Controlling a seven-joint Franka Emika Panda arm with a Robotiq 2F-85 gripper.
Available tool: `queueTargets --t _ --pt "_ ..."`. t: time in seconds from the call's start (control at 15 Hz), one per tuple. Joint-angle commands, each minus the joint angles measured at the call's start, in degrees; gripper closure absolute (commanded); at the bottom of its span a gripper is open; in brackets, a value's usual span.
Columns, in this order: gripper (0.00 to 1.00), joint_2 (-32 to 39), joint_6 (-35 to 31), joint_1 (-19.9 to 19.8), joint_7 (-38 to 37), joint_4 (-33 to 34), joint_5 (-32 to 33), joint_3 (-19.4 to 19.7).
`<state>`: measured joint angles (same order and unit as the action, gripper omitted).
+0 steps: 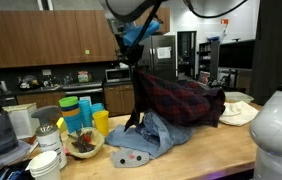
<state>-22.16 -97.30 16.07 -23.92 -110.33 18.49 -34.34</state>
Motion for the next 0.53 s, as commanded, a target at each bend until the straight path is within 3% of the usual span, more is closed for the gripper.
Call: queueTargets --t 0.0,0.07,0.2,0.47 --pt "0.99 2.55 2.11 1.38 2.08 4.58 -1.52 -0.65" --pt "0.72 3.07 2.60 1.26 1.62 5.30 -1.20 -1.09" --pt "0.68 3.35 2.79 1.06 1.00 5.43 -1.17 -1.10" --pt "0.42 3.25 2.41 0.86 0.44 5.10 -2.35 -0.09"
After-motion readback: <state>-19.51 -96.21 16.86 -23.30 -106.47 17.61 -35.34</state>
